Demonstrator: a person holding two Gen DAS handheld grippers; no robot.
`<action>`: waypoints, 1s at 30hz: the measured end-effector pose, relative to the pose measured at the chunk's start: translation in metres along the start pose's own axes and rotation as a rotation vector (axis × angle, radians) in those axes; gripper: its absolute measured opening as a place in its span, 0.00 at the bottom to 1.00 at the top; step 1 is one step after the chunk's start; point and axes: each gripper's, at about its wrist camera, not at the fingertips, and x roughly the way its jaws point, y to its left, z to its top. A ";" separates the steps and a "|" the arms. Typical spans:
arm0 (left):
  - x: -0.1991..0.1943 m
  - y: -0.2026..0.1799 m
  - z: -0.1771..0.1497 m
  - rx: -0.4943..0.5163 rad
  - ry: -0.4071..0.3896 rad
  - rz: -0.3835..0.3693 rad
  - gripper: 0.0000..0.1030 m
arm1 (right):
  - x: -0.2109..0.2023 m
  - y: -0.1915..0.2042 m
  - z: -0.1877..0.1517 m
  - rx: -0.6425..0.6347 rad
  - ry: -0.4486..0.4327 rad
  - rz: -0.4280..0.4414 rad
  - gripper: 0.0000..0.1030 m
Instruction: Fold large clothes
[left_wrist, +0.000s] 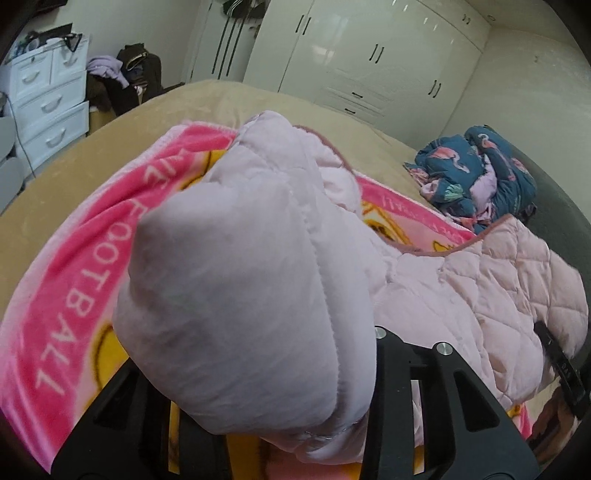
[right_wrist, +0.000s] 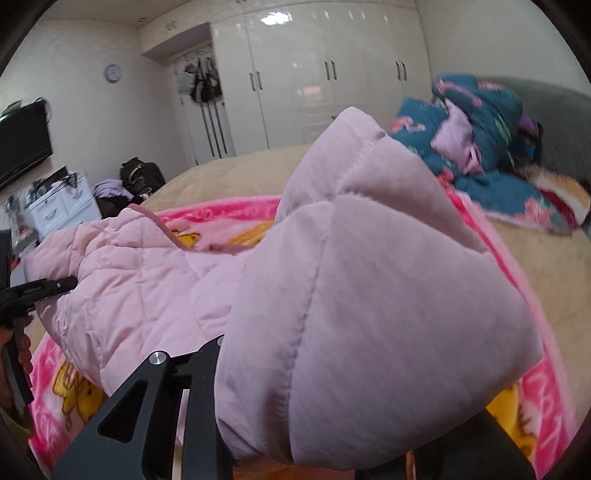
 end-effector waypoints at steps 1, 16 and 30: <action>-0.007 -0.001 -0.002 0.008 -0.007 0.000 0.27 | -0.008 0.000 0.001 -0.010 -0.013 0.008 0.24; -0.074 -0.001 -0.055 0.028 -0.039 -0.018 0.27 | -0.081 0.003 -0.033 -0.024 -0.022 0.058 0.24; -0.065 0.026 -0.117 0.023 0.048 0.054 0.30 | -0.059 -0.039 -0.110 0.220 0.143 0.028 0.30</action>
